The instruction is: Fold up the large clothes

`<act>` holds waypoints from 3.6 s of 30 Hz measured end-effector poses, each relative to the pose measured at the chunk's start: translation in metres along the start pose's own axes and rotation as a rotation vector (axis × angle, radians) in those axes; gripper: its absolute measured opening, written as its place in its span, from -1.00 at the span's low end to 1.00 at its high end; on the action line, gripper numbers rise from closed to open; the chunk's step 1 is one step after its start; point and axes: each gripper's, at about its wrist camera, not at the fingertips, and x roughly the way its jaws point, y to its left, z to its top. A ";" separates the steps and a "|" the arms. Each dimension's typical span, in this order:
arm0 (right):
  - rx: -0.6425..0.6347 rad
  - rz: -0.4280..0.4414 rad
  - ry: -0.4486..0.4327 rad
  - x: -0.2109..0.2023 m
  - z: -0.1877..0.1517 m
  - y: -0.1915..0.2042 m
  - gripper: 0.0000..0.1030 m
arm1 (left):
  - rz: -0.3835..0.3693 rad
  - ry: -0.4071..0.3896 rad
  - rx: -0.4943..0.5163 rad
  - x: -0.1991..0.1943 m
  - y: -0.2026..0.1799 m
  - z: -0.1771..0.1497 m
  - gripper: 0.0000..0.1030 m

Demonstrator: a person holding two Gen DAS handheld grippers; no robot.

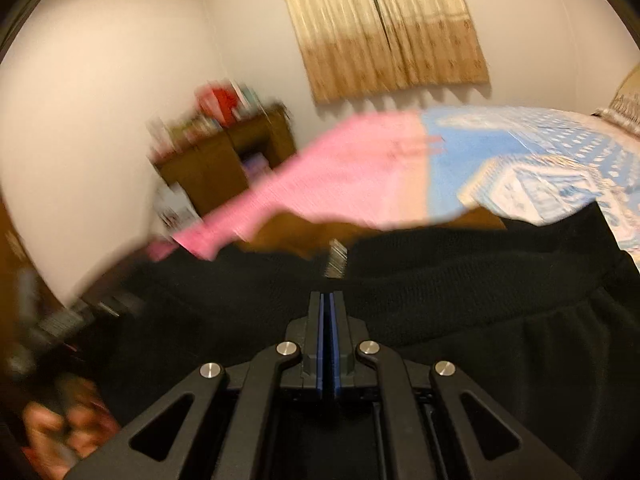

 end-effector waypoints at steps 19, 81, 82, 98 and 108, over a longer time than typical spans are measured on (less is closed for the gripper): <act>0.414 0.296 0.133 -0.030 0.003 -0.105 -0.94 | -0.263 0.074 0.572 0.005 -0.207 -0.061 -0.80; 0.255 0.527 0.181 -0.059 0.084 -0.059 -0.54 | -0.209 0.106 0.595 0.004 -0.253 -0.013 -0.41; 0.264 0.515 0.171 -0.070 0.085 -0.076 -0.54 | -0.225 0.119 0.625 0.008 -0.274 -0.025 -0.41; 0.719 0.398 0.216 -0.088 -0.061 -0.285 -0.59 | -0.110 0.301 0.923 0.101 -0.379 -0.216 -0.26; 0.653 0.180 0.174 -0.192 -0.054 -0.300 -0.07 | -0.267 0.294 0.957 0.036 -0.384 -0.211 0.84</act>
